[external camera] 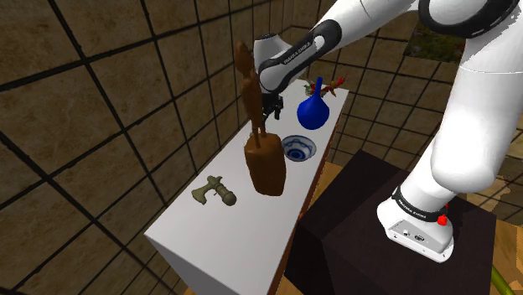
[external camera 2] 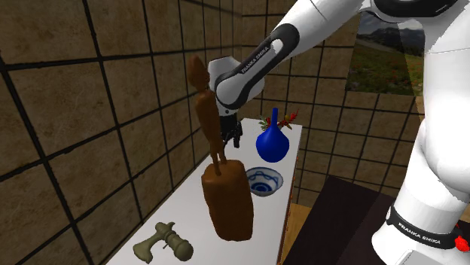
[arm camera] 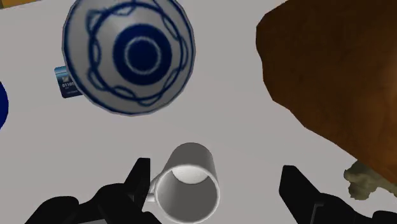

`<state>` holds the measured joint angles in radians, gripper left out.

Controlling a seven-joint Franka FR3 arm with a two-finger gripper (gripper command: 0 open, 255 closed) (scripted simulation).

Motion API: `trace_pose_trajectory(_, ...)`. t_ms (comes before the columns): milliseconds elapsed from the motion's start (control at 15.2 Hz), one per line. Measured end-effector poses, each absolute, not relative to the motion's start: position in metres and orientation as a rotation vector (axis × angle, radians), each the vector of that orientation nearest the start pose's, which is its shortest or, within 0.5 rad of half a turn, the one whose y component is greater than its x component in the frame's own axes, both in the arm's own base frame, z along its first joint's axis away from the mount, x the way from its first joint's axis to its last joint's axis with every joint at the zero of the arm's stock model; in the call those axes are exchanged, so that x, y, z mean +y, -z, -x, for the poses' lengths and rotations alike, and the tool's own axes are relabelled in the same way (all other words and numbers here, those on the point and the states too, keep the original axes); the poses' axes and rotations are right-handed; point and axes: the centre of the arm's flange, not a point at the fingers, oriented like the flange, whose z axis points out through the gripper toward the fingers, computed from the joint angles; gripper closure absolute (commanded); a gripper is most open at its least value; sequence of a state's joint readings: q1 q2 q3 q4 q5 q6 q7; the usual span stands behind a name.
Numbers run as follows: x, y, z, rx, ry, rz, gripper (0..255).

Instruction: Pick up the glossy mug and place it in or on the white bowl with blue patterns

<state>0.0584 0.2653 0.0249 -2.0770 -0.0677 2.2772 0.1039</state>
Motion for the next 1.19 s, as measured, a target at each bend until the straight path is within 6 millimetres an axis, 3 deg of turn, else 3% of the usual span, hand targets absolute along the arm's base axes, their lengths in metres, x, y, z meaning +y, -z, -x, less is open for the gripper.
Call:
trace_pose_trajectory(660, 0.067, -0.197, -0.660, -0.046, -0.092, 3.207, 0)
trace_pose_trajectory(1188, 0.066, -0.153, -0.668, -0.046, -0.091, 3.209, 0)
